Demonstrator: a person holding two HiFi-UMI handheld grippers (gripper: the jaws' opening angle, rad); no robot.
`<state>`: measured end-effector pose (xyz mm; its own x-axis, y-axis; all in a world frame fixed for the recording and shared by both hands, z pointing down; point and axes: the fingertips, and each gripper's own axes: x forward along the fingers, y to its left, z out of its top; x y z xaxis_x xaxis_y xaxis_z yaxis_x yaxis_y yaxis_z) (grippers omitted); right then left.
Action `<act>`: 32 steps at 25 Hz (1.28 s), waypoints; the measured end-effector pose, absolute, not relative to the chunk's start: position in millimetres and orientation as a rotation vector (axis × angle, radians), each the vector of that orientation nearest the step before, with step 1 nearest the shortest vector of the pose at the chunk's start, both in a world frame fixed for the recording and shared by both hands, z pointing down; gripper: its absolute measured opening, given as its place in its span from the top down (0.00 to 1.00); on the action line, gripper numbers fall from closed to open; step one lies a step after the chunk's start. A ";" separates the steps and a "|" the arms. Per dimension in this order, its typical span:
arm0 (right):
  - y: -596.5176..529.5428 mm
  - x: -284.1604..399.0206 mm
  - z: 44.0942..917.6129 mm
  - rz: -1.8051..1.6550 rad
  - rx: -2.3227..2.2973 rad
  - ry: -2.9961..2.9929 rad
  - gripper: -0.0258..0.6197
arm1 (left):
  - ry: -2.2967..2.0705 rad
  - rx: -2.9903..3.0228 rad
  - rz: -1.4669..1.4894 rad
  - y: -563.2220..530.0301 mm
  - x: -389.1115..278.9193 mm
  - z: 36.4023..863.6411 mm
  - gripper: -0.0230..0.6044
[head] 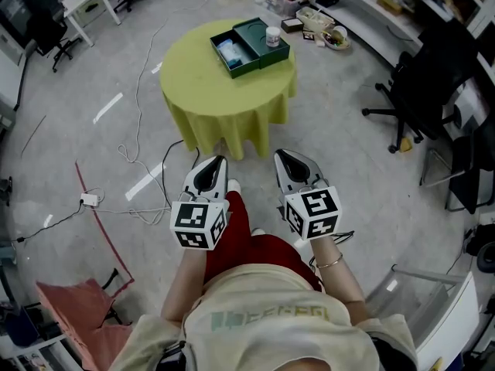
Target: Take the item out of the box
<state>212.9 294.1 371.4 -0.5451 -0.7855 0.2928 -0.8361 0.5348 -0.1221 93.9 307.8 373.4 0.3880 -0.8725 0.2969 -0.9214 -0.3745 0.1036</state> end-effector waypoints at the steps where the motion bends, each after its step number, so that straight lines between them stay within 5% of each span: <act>1: 290.8 211.9 370.2 0.366 1.377 -2.571 0.90 | -1.586 2.397 0.280 304.8 93.1 373.1 0.91; 32: 60.3 126.9 395.1 0.405 1.351 -2.497 0.90 | -1.531 2.344 0.263 68.7 12.4 403.5 0.91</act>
<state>126.9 60.3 395.1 -0.5272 -0.7669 0.3660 -0.8432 0.5253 -0.1139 12.4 68.7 403.5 0.4062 -0.8529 0.3281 -0.9135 -0.3692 0.1711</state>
